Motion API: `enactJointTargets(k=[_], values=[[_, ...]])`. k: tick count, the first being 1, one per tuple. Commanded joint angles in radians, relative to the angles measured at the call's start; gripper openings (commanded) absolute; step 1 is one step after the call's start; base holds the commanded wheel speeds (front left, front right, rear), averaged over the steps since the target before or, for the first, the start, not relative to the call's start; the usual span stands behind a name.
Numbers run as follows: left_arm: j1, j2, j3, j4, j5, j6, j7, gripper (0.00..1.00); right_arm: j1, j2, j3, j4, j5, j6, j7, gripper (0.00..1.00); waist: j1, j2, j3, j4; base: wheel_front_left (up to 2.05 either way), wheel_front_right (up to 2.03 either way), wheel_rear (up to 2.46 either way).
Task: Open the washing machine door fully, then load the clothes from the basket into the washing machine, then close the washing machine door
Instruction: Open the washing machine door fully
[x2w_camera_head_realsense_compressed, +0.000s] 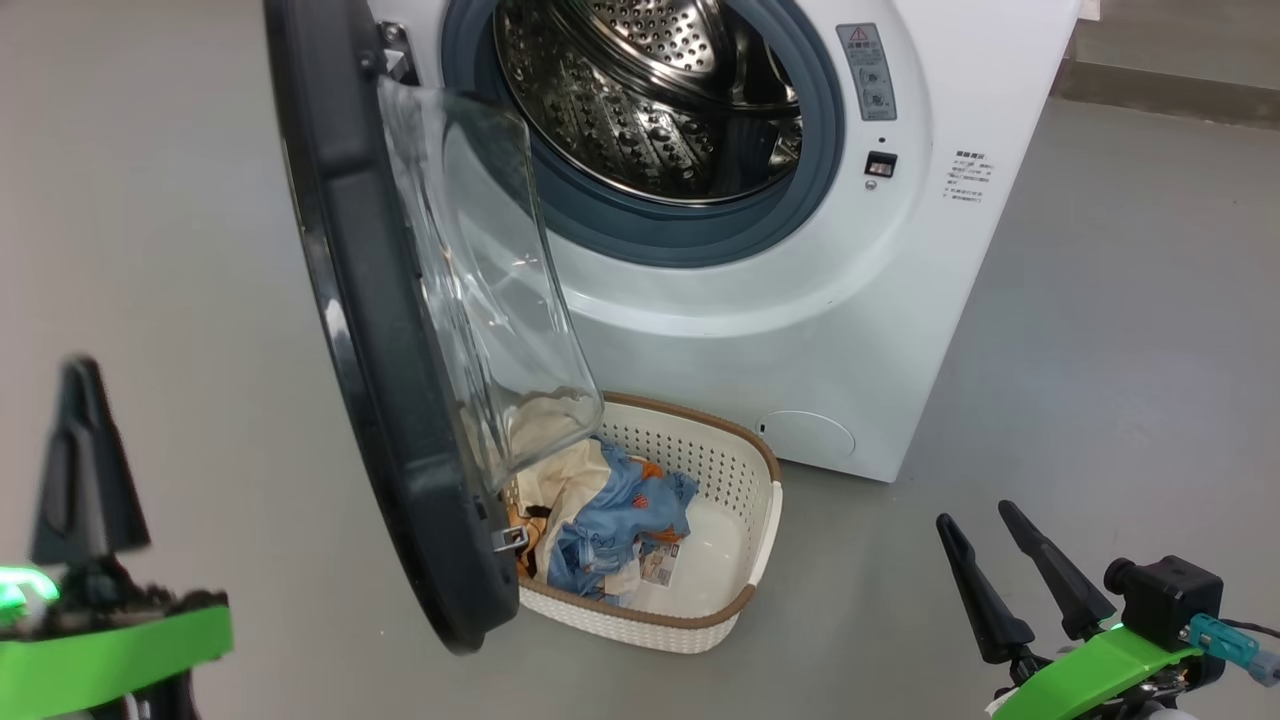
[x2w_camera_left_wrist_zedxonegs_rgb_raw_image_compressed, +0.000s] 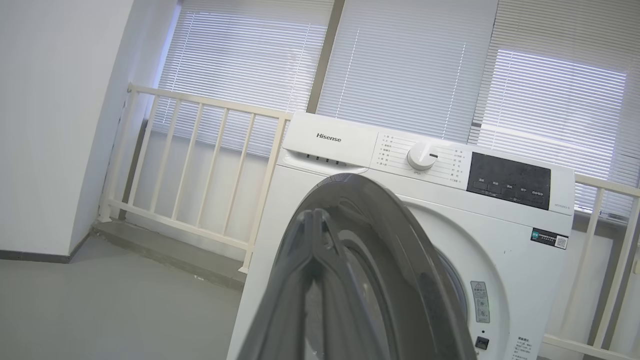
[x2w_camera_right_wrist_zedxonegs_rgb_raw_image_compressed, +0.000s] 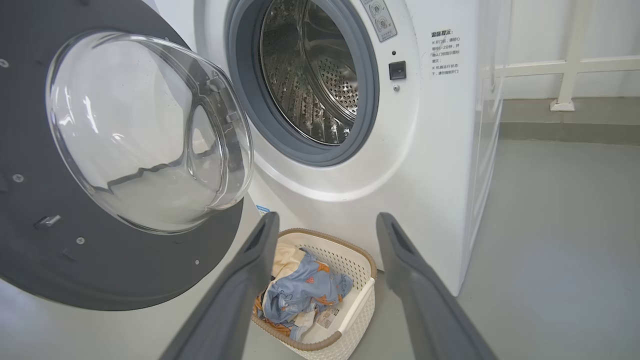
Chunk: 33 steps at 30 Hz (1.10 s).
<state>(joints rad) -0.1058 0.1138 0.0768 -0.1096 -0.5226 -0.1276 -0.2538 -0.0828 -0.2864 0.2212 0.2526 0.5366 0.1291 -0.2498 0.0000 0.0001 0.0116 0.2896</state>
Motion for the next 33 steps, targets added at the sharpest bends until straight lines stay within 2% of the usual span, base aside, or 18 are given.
enactJointTargets(k=[1,4,6,10,14,17,21,33], values=[[-0.055,0.009,0.042,-0.076,0.004,-0.003,-0.008,0.0,-0.009,-0.01,0.016,-0.028,-0.012,0.002,-0.012,1.0,0.0,-0.0001,0.002,0.0,0.0,0.0,0.0],[-0.079,0.0,0.011,-0.196,0.003,-0.003,-0.008,0.0,-0.009,-0.009,0.012,-0.031,-0.016,0.002,-0.012,1.0,0.0,-0.0001,0.005,-0.001,0.0,0.0,0.0],[-0.085,0.004,-0.048,-0.272,0.015,-0.003,-0.008,0.0,-0.009,-0.009,0.01,-0.032,-0.017,0.002,-0.012,1.0,0.0,-0.0001,0.007,-0.002,0.0,0.0,0.0],[-0.082,0.015,-0.216,-0.379,0.016,-0.003,0.005,0.0,-0.011,-0.007,0.005,-0.035,-0.018,0.002,-0.012,1.0,0.0,-0.0001,0.012,-0.004,0.0,0.0,0.0],[-0.078,0.027,-0.397,-0.417,0.026,-0.003,0.049,0.0,-0.015,-0.005,0.004,-0.037,-0.022,0.002,-0.012,1.0,0.0,-0.0001,0.019,-0.007,0.0,0.0,0.0],[-0.06,0.019,-0.496,-0.379,0.019,-0.003,0.077,0.0,-0.019,-0.003,0.003,-0.038,-0.024,0.002,-0.012,1.0,0.0,-0.0001,0.025,-0.008,0.0,0.0,0.0],[-0.031,0.006,-0.551,-0.276,0.006,0.003,0.109,0.0,-0.026,-0.001,0.002,-0.036,-0.025,0.002,-0.012,1.0,0.0,-0.0001,0.034,-0.011,0.0,0.0,0.0],[-0.014,0.001,-0.513,0.057,-0.048,0.039,0.104,0.0,-0.029,0.007,0.002,-0.038,-0.023,0.002,-0.012,1.0,0.0,-0.0001,0.035,-0.012,0.0,0.0,0.0]])
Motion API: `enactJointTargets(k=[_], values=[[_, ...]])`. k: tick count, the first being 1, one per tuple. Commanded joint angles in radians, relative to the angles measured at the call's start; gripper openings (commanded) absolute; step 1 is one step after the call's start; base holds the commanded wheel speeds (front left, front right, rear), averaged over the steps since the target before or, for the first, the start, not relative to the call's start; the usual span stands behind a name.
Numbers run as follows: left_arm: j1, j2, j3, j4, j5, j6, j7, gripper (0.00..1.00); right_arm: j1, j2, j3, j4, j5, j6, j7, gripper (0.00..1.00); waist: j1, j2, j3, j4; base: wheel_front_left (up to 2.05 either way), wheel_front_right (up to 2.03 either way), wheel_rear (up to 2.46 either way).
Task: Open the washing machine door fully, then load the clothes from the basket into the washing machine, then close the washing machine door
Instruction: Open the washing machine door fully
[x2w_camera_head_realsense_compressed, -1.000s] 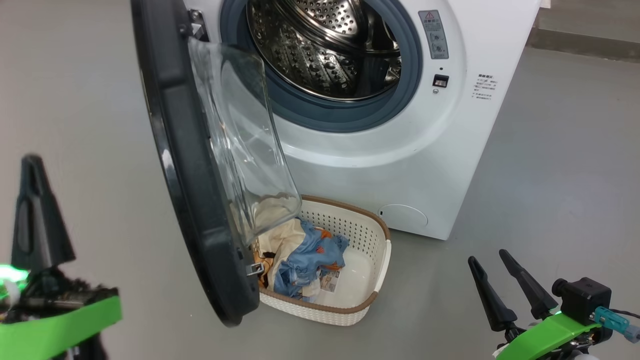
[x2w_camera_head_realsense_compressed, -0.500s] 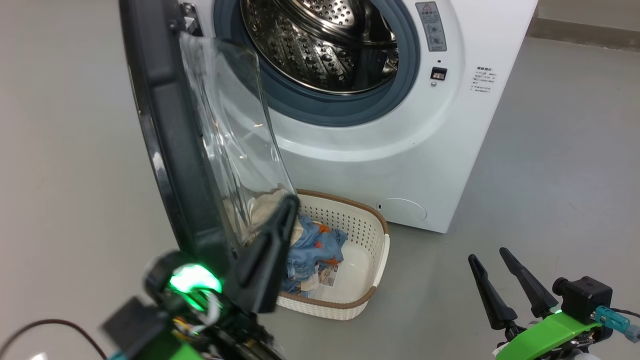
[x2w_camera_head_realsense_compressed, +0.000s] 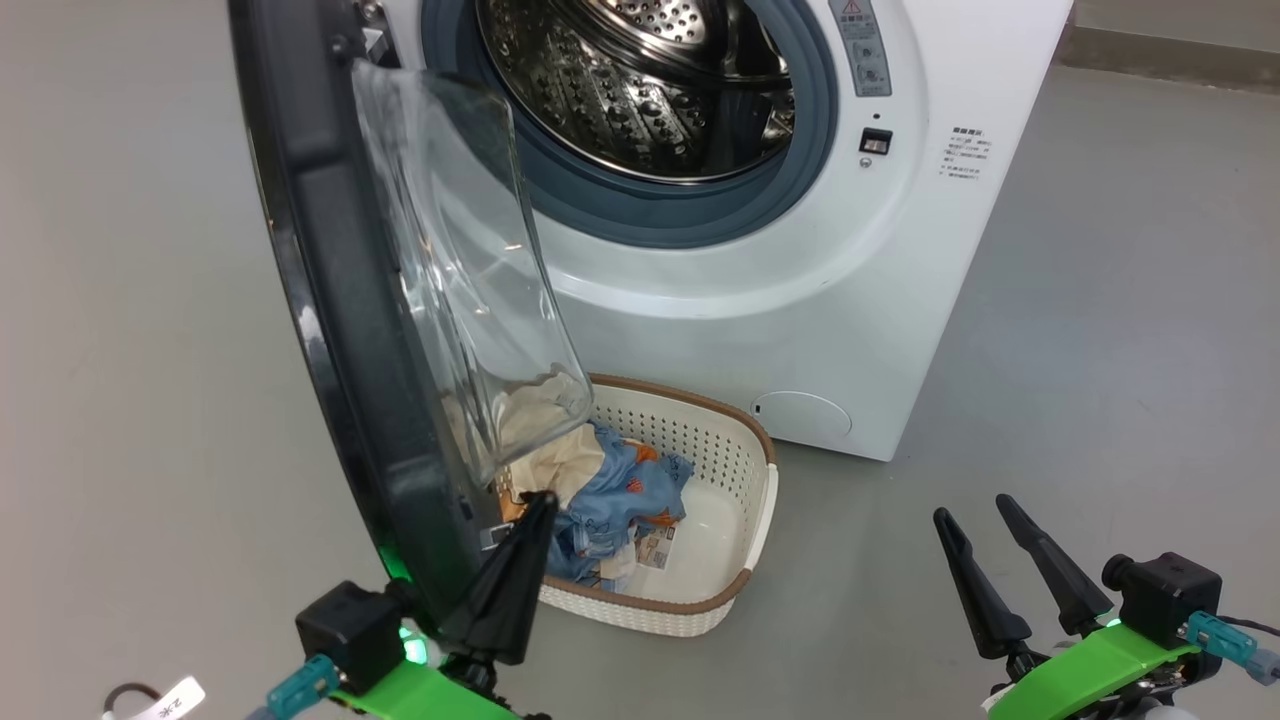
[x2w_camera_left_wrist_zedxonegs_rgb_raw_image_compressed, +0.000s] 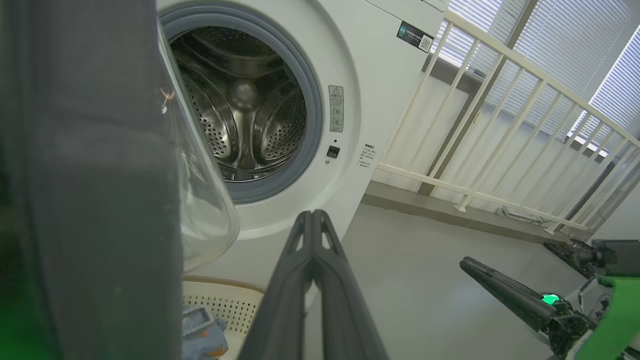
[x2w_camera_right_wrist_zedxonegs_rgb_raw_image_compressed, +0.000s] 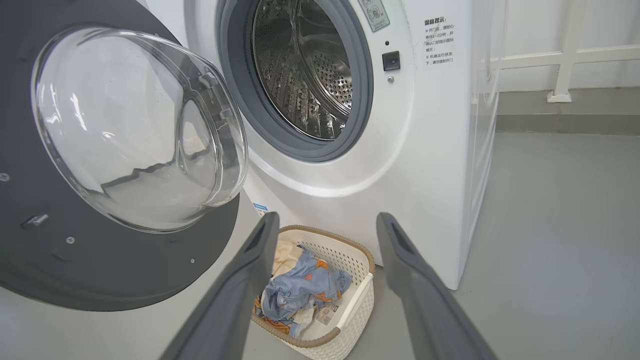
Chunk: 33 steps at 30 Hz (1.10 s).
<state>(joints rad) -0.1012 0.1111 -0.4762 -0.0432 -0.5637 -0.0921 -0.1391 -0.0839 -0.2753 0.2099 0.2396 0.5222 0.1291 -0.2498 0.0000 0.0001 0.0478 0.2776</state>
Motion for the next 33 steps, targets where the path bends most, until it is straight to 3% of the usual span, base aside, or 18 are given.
enactJointTargets(k=[1,18,33], values=[[-0.022,0.004,0.045,0.011,-0.008,0.007,-0.016,0.0,-0.028,-0.004,0.014,-0.025,-0.009,0.002,-0.012,1.0,0.0,-0.0001,-0.002,0.0,0.0,0.0,0.0],[-0.056,0.016,0.129,0.189,-0.052,0.028,-0.068,0.0,-0.024,-0.008,0.015,-0.027,-0.002,0.002,-0.012,1.0,0.0,-0.0001,-0.012,0.006,0.0,0.0,0.0],[-0.031,0.055,0.209,0.171,-0.062,0.075,-0.096,0.0,-0.023,-0.003,0.015,-0.032,-0.007,0.002,-0.012,1.0,0.0,-0.0001,-0.005,0.032,0.0,0.0,0.0]])
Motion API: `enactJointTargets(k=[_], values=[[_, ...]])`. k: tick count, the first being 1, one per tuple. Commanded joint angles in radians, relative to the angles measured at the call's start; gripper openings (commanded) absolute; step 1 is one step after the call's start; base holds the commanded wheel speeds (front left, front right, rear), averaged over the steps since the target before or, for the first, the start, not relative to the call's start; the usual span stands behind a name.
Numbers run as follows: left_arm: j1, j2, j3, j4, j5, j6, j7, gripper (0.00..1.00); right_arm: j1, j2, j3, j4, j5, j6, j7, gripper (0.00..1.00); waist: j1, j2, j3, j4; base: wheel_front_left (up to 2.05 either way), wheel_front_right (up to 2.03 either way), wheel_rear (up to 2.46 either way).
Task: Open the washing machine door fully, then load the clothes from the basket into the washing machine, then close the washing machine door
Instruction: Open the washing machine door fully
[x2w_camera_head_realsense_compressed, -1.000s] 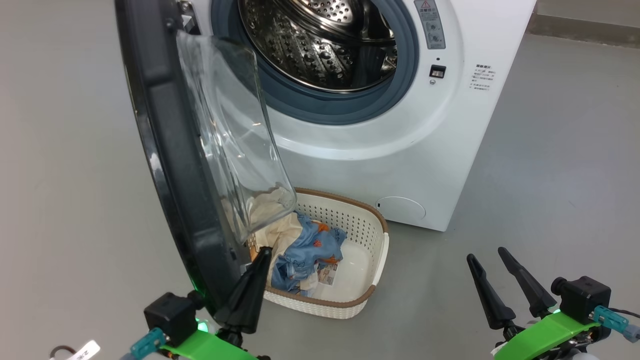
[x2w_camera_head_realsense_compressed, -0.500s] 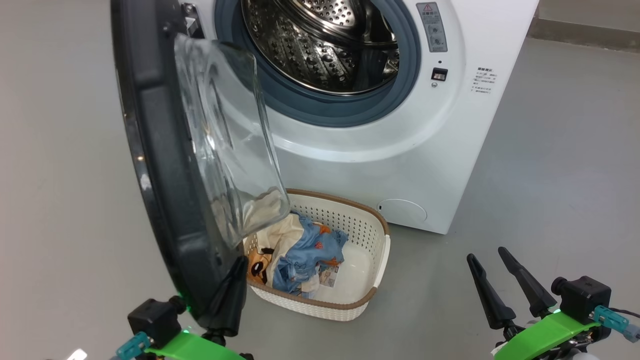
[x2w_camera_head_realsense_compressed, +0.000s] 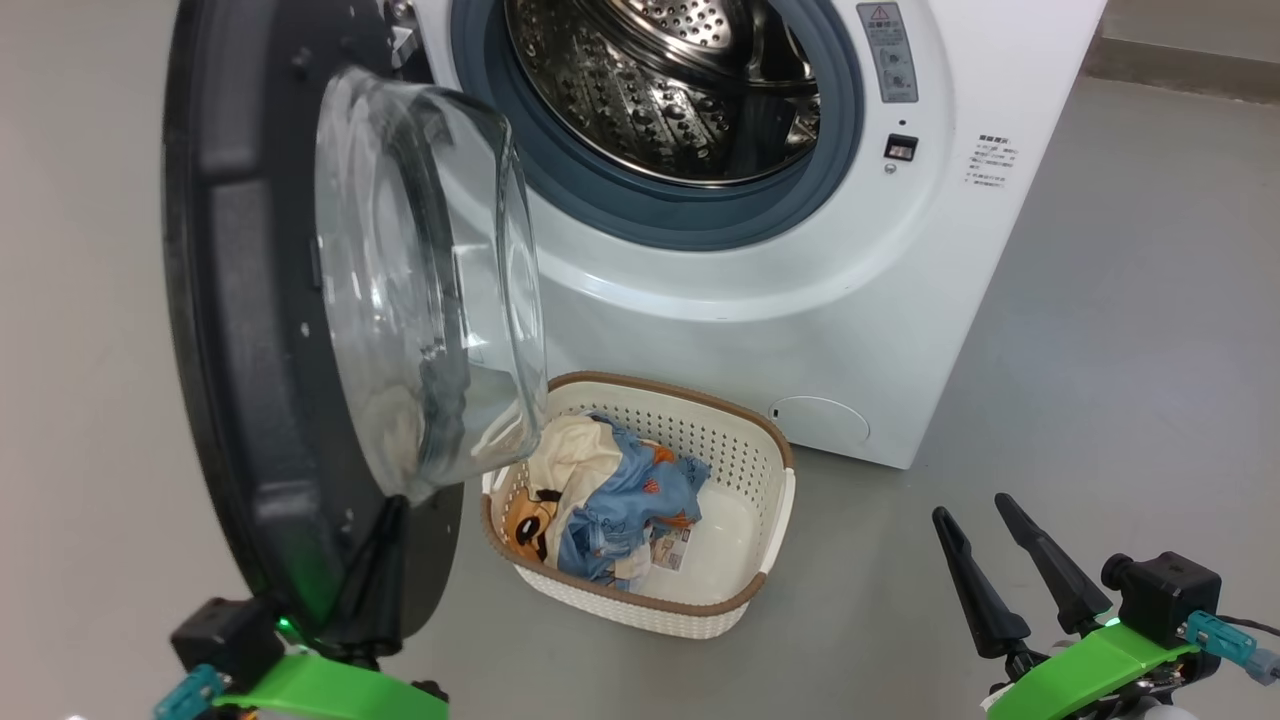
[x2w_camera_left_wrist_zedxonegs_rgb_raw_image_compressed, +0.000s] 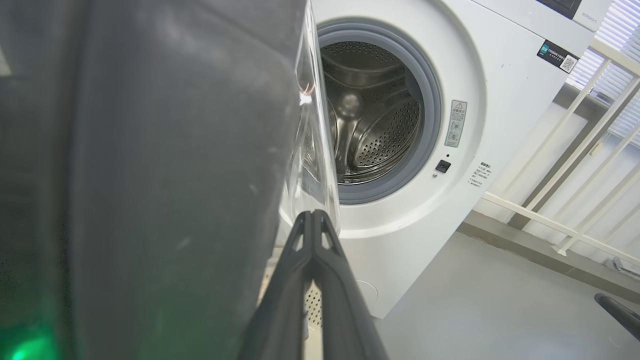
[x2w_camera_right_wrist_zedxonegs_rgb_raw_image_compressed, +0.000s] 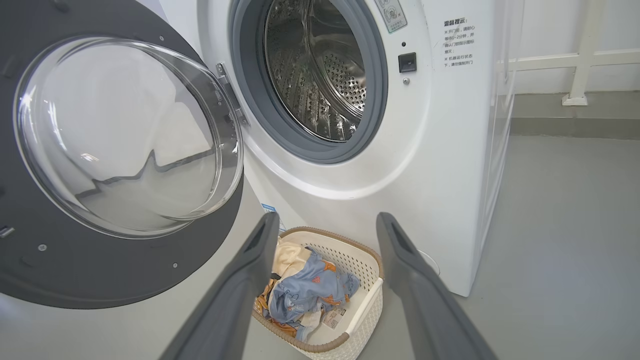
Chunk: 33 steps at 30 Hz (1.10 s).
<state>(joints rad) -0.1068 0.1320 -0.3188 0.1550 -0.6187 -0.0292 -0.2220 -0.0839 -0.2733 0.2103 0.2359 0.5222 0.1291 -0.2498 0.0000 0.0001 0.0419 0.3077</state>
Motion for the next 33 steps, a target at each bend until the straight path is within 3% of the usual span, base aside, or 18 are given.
enactJointTargets(k=[1,16,33], values=[[-0.022,0.039,0.062,-0.03,-0.009,0.018,-0.014,0.0,-0.023,-0.004,0.016,-0.028,-0.007,0.002,-0.012,1.0,0.0,-0.0001,0.001,0.004,0.0,0.0,0.0],[-0.024,0.133,0.225,-0.02,-0.035,0.07,-0.029,0.0,-0.04,-0.004,0.032,-0.025,-0.009,0.002,-0.012,1.0,0.0,-0.0001,0.026,0.036,0.0,0.0,0.0],[-0.222,0.224,0.359,0.244,0.007,0.008,-0.039,0.0,-0.082,-0.008,0.041,-0.018,-0.024,0.002,-0.012,1.0,0.0,-0.0001,0.095,0.046,0.0,0.0,0.0]])
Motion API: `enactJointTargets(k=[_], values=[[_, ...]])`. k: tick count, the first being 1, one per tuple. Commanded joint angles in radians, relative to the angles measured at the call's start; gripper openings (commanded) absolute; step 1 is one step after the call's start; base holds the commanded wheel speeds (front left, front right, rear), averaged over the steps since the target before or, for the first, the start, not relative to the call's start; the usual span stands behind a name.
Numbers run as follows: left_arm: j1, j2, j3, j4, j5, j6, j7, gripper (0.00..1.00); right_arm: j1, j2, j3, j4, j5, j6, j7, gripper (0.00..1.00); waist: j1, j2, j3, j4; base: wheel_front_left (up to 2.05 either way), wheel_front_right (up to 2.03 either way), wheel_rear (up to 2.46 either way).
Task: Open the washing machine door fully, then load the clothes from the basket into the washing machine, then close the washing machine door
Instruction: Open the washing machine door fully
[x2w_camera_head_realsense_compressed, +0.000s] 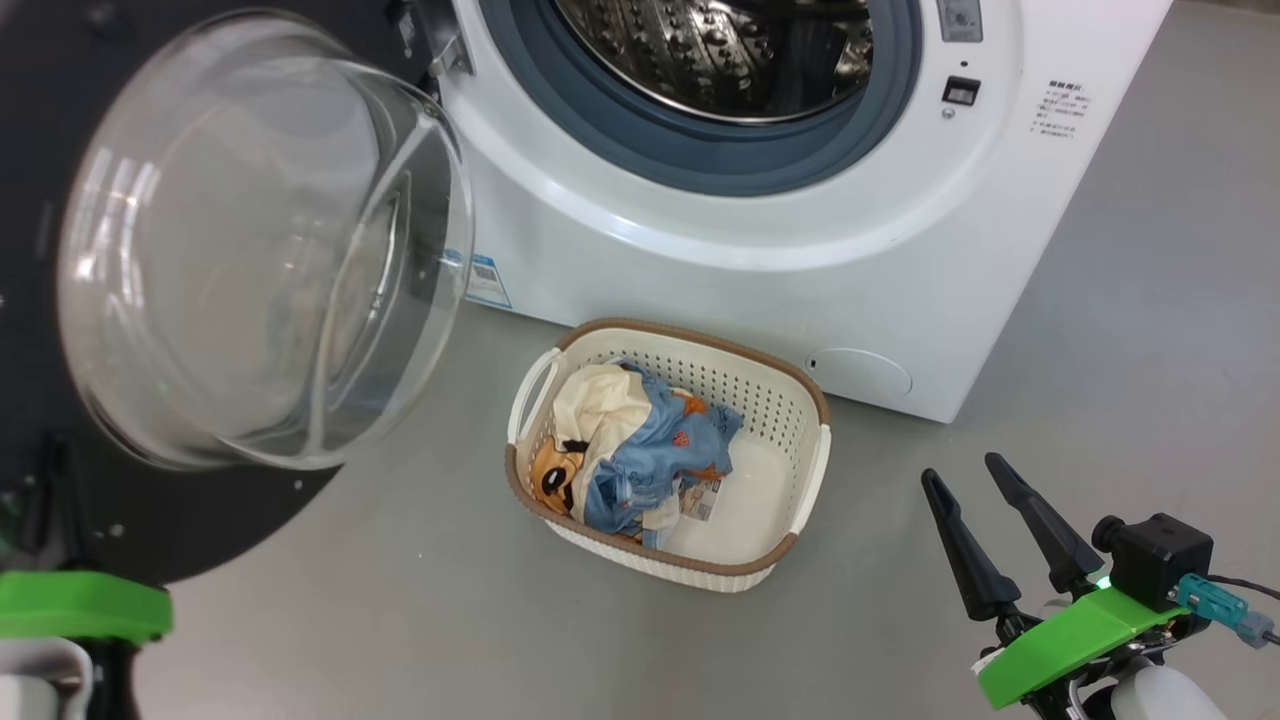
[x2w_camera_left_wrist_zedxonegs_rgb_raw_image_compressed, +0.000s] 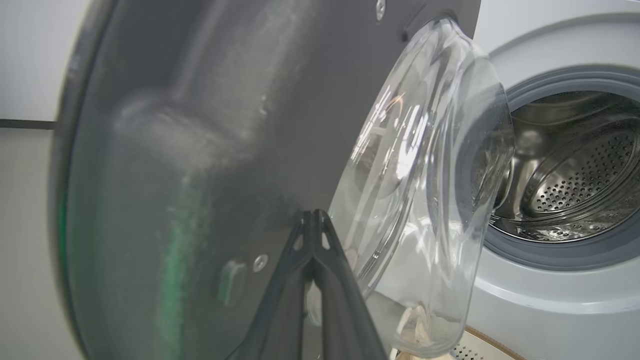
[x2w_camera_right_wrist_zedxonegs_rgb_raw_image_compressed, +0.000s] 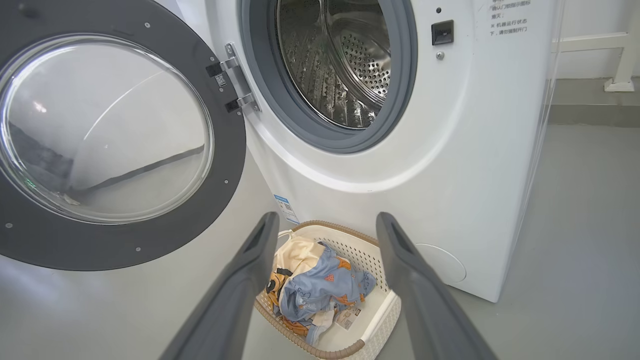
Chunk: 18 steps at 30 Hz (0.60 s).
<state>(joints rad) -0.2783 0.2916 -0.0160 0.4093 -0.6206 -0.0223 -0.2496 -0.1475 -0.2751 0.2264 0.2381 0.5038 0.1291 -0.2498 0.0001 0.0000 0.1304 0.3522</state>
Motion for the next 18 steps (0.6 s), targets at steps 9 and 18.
enactJointTargets(k=[9,18], values=[[-0.159,0.088,0.161,0.122,0.073,-0.037,-0.012,0.0,-0.04,-0.005,0.03,-0.016,-0.015,0.002,-0.012,1.0,-0.0001,0.0,0.044,0.002,0.0,0.0,0.0],[-0.269,0.114,0.269,0.248,0.139,-0.062,-0.012,0.0,-0.072,-0.011,0.042,-0.011,-0.024,0.002,-0.012,1.0,-0.0001,0.0,0.093,-0.004,0.0,0.0,0.0]])
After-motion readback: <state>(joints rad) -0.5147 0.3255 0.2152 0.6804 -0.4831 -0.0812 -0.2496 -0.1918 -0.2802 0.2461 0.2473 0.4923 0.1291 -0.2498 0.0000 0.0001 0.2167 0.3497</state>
